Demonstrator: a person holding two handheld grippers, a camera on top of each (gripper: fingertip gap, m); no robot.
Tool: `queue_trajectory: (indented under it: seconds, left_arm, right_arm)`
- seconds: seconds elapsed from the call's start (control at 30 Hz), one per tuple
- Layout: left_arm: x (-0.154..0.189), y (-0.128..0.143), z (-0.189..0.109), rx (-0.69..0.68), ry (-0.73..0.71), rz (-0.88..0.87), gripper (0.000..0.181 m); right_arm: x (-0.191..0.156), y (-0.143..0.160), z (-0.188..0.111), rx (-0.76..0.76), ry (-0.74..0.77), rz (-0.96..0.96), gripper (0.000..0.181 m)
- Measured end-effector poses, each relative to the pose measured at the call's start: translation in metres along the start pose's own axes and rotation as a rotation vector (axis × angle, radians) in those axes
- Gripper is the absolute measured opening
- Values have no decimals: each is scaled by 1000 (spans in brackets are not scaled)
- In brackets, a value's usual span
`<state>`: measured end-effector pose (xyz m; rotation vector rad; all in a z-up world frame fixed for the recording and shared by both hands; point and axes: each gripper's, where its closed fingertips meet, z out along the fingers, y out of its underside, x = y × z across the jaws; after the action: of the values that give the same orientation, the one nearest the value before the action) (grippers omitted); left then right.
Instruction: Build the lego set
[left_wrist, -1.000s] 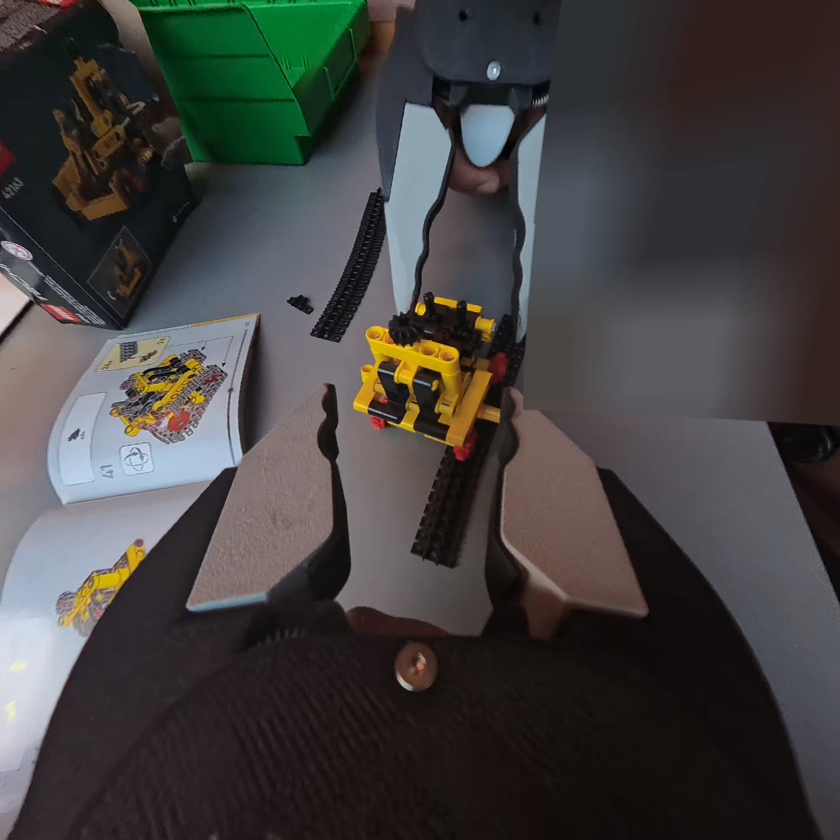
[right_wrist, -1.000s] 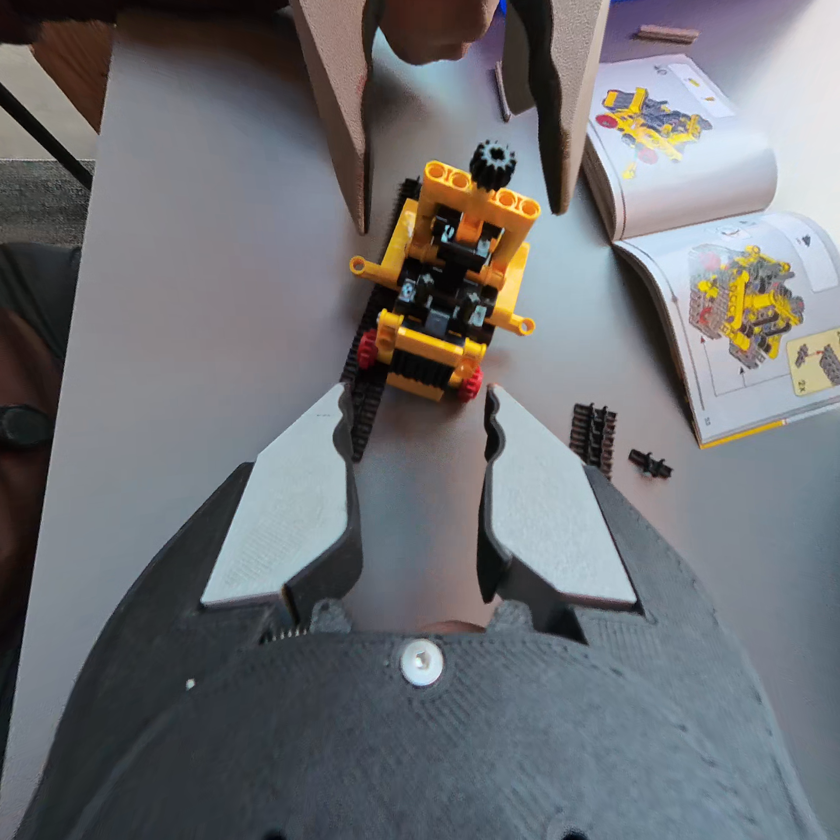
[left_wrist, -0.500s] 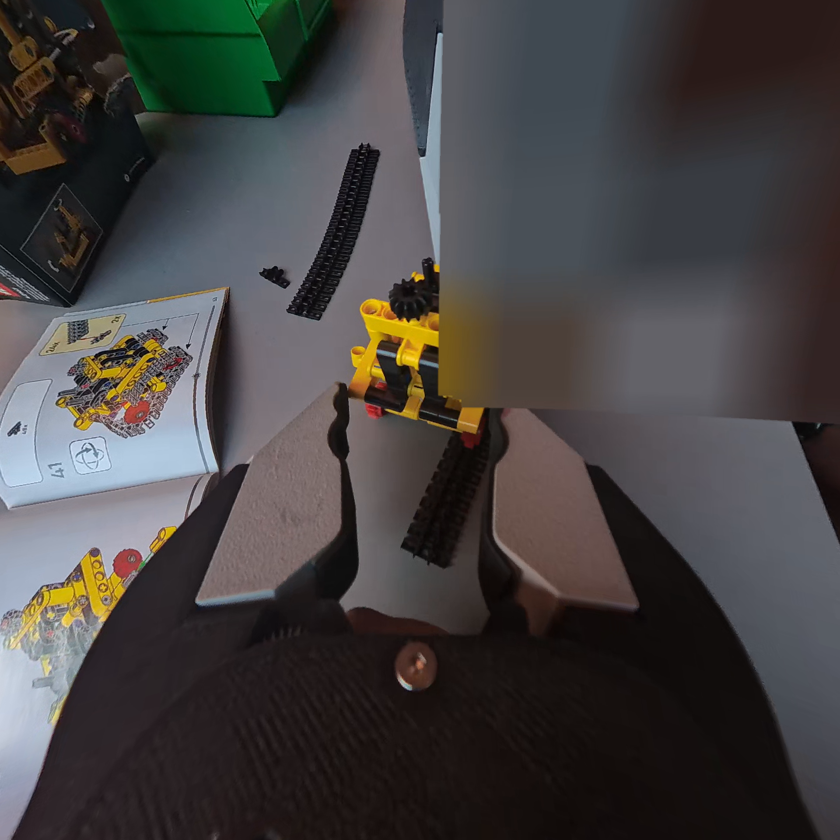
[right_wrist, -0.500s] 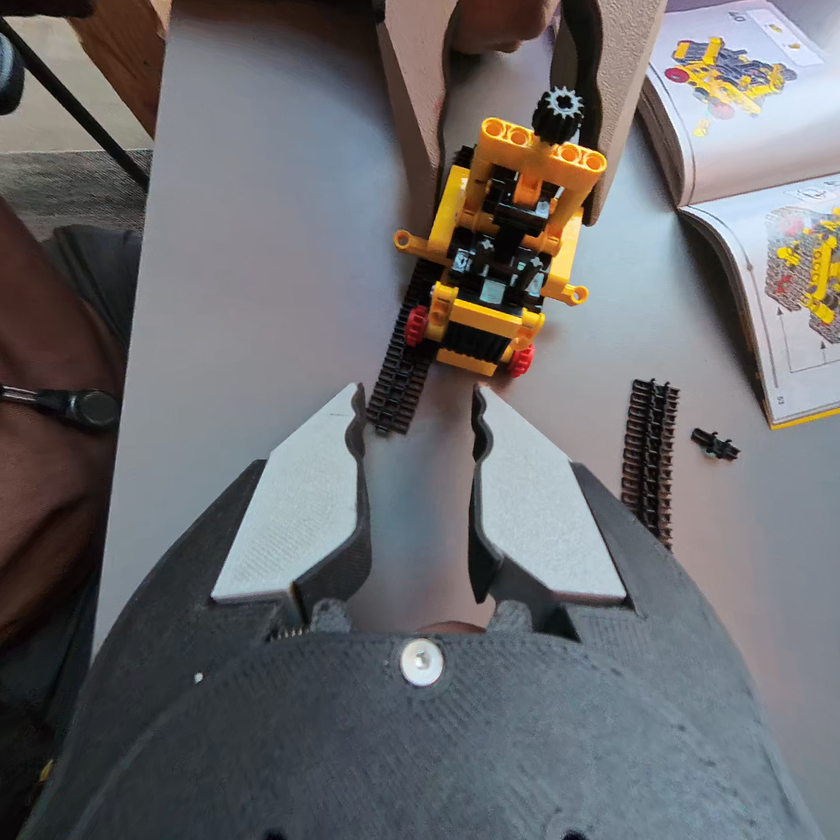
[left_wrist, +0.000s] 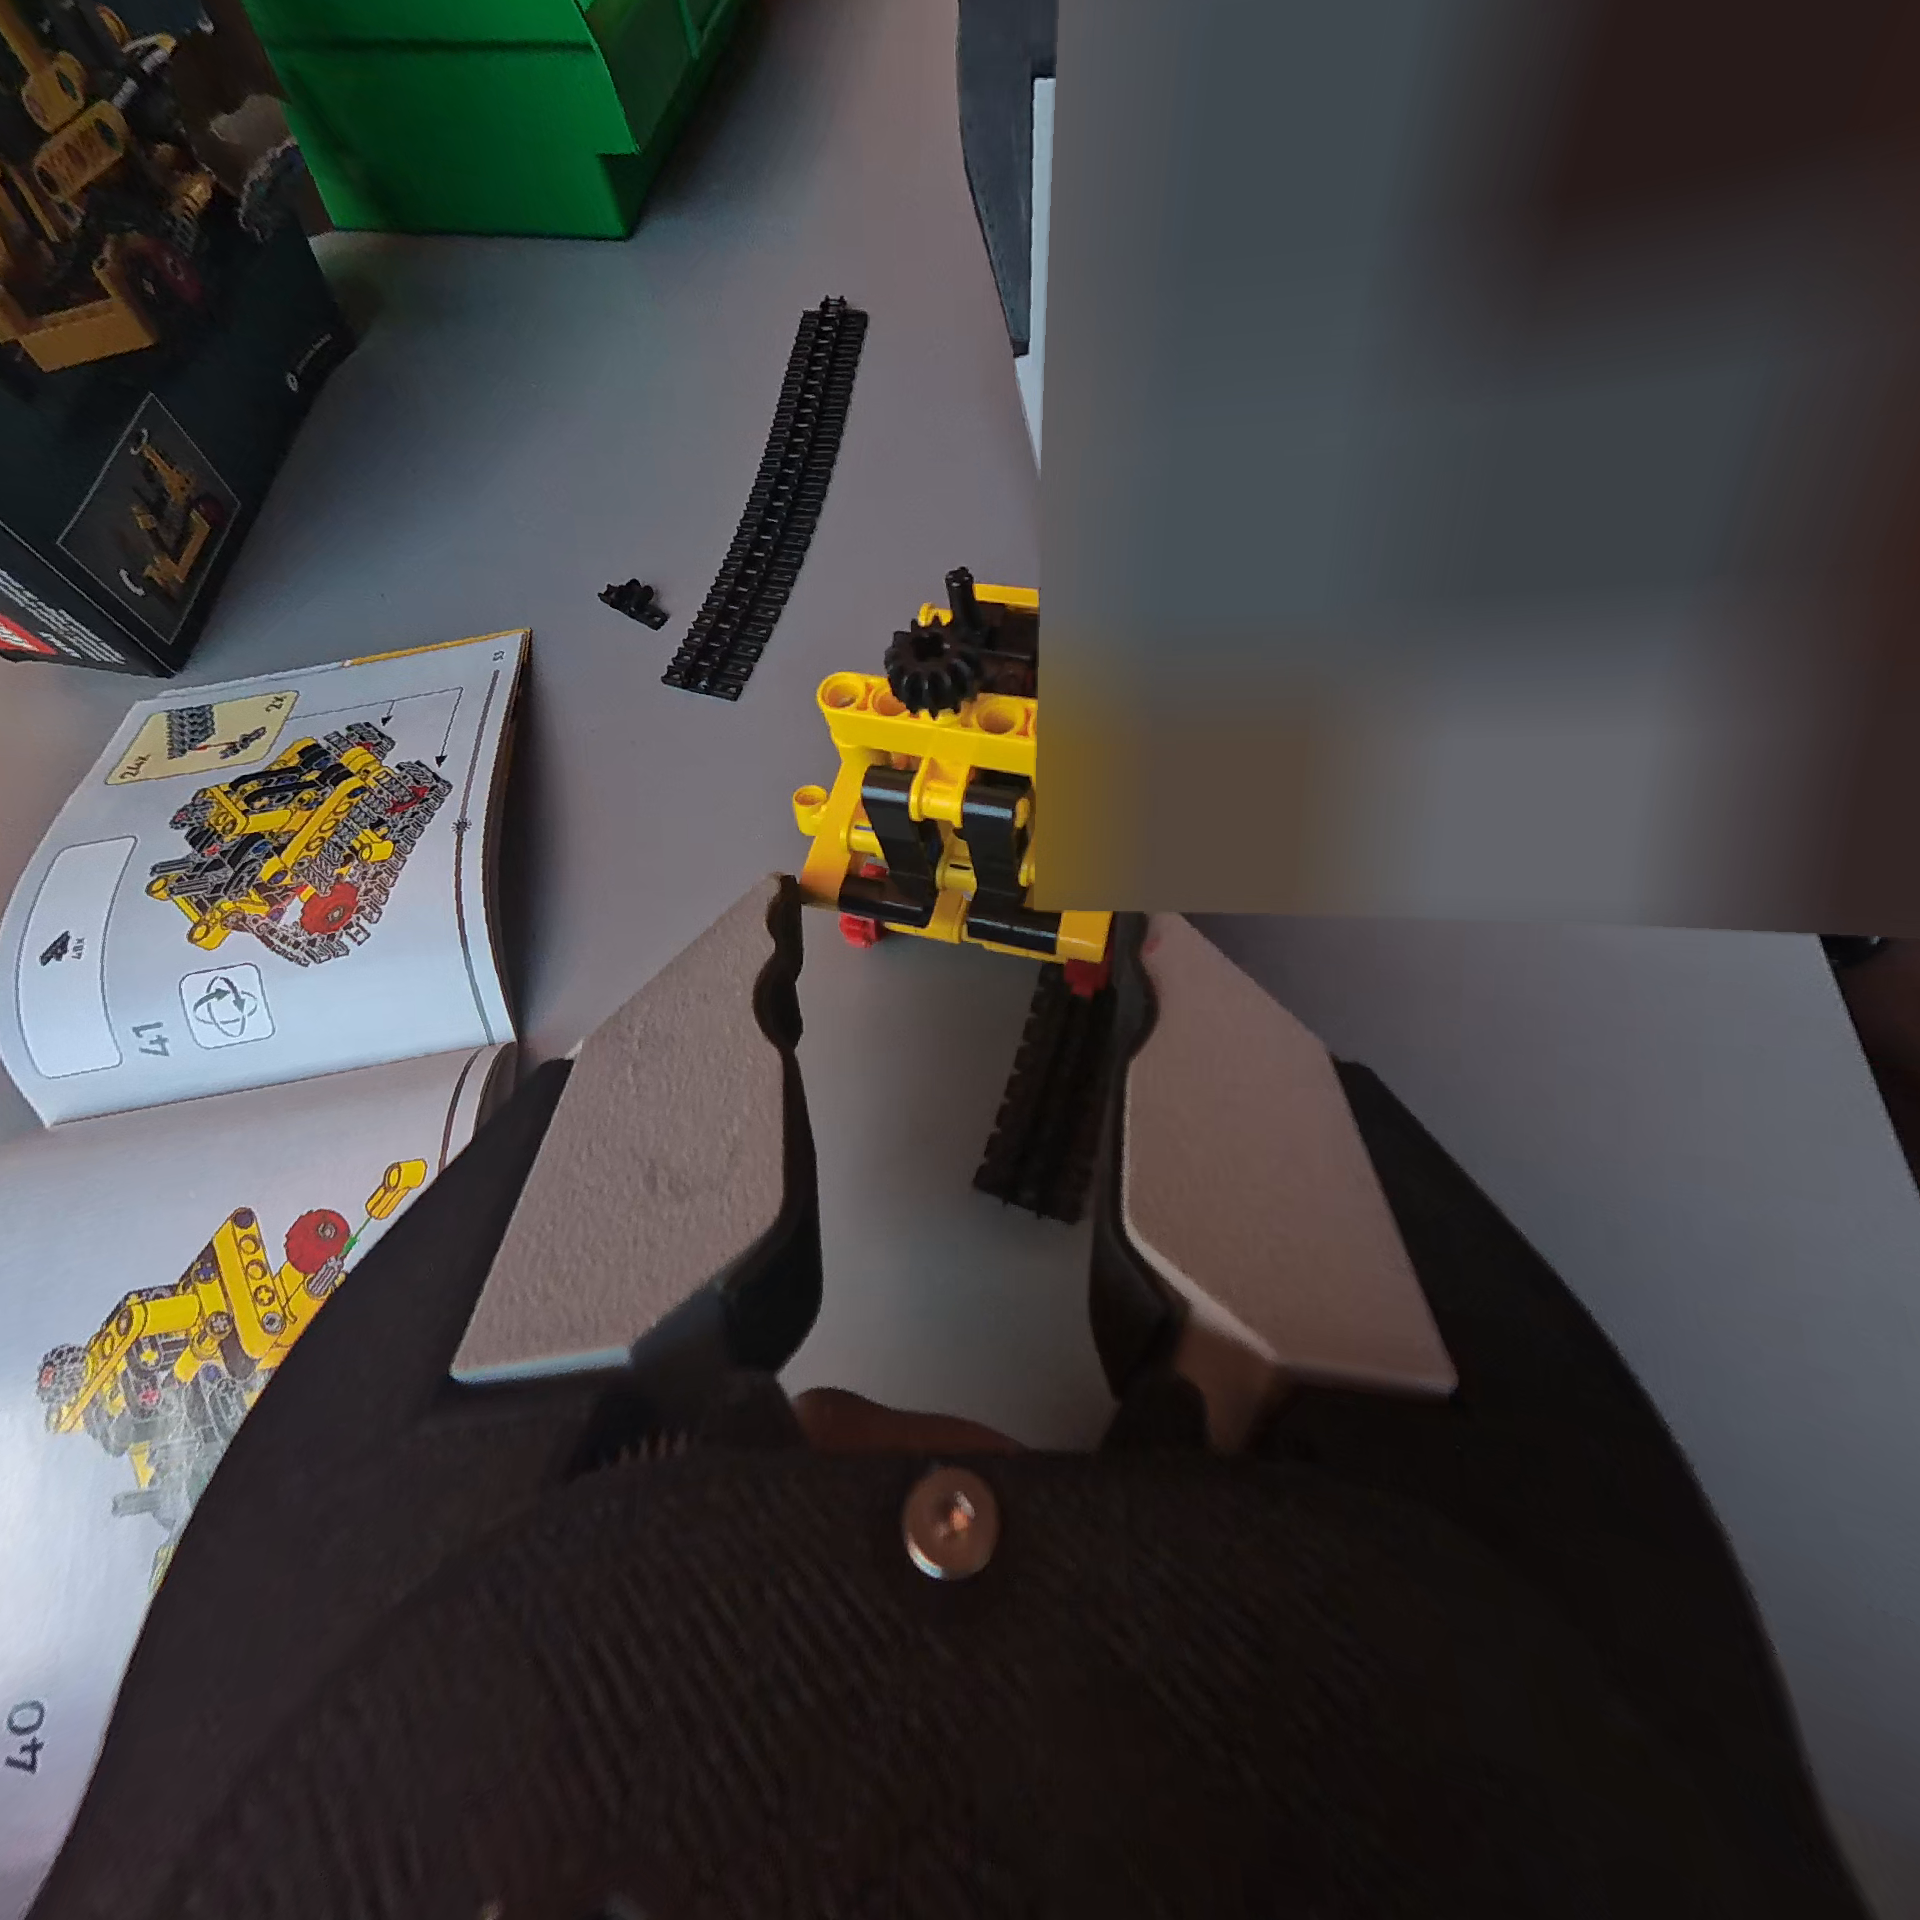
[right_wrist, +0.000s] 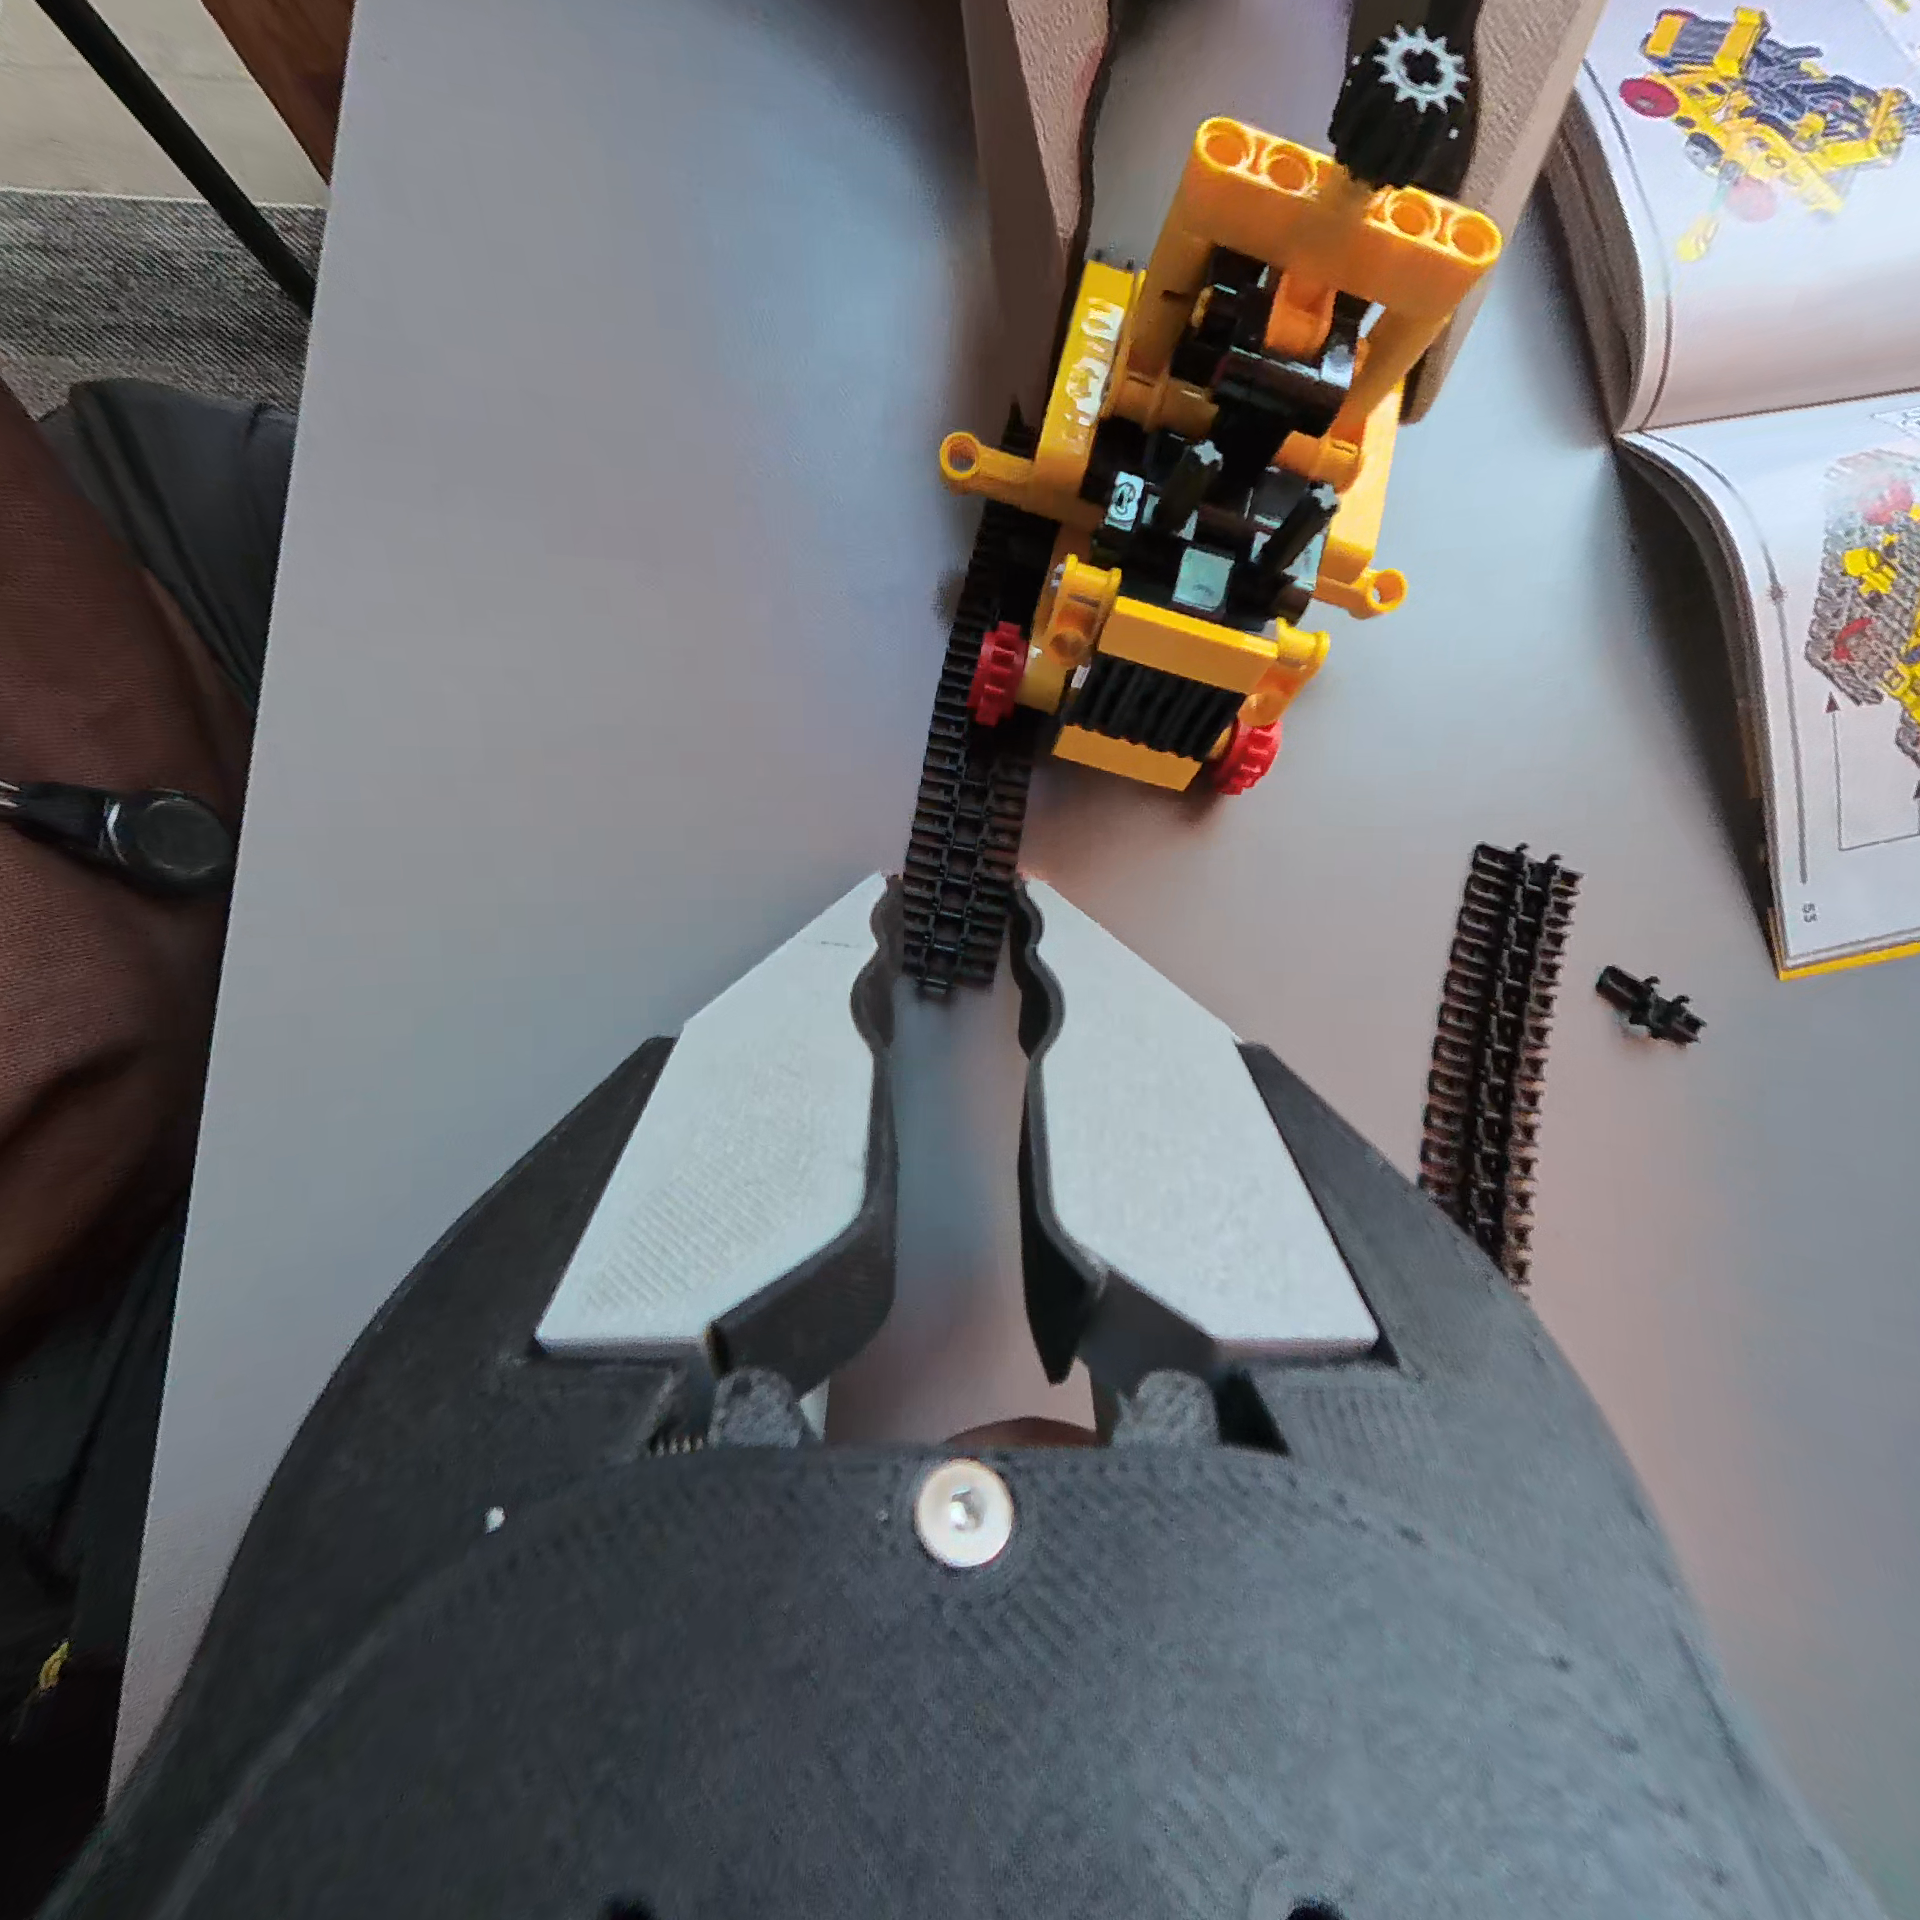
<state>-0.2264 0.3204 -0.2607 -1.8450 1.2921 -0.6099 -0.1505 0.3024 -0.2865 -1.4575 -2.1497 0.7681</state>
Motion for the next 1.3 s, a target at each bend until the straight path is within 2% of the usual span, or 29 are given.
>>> queue_trajectory:
  seconds: [0.3,0.4,0.57,0.7,0.87,1.03,1.3]
  left_arm:
    - [1,3,1,-26,-8,2,57]
    - [1,4,-1,-43,-14,8,57]
    - [3,-7,-9,12,-4,-9,58]
    - [3,-4,-6,-7,-12,-1,61]
    - [6,7,2,-65,-2,13,64]
    - [7,8,0,-64,7,15,64]
    - [-12,-6,-15,31,-62,-41,62]
  right_arm:
    - [5,7,-5,-19,6,17,22]
    - [9,13,-11,-40,19,29,30]
    - [9,26,-21,-47,-3,55,32]
    - [10,36,-31,-60,-7,72,35]
    - [4,49,-43,-58,-65,124,23]
    - [2,47,-42,-34,-83,139,21]
    - [3,37,-33,-2,-62,104,20]
